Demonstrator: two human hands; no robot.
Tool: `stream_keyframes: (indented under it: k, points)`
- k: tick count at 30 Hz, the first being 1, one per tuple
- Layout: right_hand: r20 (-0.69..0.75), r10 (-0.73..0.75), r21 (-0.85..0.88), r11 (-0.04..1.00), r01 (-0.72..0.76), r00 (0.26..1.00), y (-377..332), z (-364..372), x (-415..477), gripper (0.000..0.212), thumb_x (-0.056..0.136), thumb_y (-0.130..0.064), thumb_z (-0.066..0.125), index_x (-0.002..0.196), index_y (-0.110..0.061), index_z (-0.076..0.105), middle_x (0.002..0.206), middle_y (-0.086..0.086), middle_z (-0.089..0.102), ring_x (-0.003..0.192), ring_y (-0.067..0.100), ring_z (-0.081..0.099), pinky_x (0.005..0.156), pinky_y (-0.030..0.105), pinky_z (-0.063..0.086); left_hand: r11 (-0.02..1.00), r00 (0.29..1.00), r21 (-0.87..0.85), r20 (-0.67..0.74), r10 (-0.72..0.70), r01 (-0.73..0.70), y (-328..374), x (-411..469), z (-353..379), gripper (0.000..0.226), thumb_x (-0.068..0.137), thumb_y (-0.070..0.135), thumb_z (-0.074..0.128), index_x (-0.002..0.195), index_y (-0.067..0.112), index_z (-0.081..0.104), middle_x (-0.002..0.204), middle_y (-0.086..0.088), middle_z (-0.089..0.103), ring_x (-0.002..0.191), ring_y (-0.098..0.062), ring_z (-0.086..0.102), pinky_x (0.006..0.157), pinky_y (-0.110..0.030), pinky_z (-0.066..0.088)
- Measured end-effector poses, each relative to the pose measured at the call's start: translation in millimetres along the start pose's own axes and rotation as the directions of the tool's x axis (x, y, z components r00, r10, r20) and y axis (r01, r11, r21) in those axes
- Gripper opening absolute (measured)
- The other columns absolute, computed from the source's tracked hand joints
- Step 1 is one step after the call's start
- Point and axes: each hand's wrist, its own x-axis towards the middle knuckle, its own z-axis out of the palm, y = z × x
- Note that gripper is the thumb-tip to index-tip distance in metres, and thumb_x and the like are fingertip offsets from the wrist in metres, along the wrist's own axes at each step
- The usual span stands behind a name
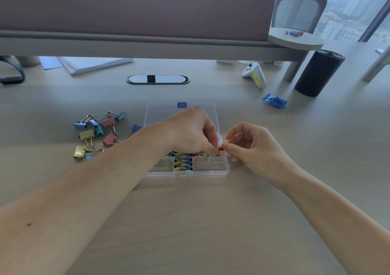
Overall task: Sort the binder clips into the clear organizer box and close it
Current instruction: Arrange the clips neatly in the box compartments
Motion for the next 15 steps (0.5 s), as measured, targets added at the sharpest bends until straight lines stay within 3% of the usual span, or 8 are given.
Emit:
stream_keyframes:
  k: [5,10,15]
  points:
    - [0.014,0.047,0.003,0.999,-0.047,0.999,-1.6,0.8,1.1,0.01,0.088,-0.005,0.079,0.09,-0.011,0.071,0.074,-0.002,0.07,0.064,0.017,0.069,0.082,0.051,0.06,1.0,1.0,-0.015,-0.012,0.001,-0.001,-2.1,0.4,1.4,0.008,0.081,0.03,0.086,0.077,0.027,0.08,0.062,0.019,0.069,0.066,0.0,0.065,0.062,-0.021,0.047]
    - [0.005,0.057,0.004,0.998,-0.057,0.998,-2.9,4.1,0.1,0.008,0.09,-0.006,0.076,0.086,-0.01,0.071,0.069,0.001,0.071,0.063,0.017,0.067,0.078,0.046,0.06,1.0,0.999,-0.02,-0.028,0.024,-0.025,-3.9,0.5,4.4,0.009,0.08,0.031,0.087,0.078,0.026,0.08,0.06,0.02,0.069,0.058,0.006,0.062,0.062,-0.021,0.047]
    - [0.003,0.057,-0.035,0.998,-0.057,0.998,-5.9,7.0,0.9,0.008,0.088,-0.007,0.077,0.084,-0.012,0.072,0.068,0.001,0.072,0.062,0.017,0.068,0.081,0.051,0.061,0.999,0.999,-0.02,-0.035,0.03,-0.031,-3.9,0.5,5.2,0.01,0.08,0.033,0.086,0.08,0.025,0.08,0.058,0.022,0.067,0.057,0.009,0.06,0.059,-0.017,0.045]
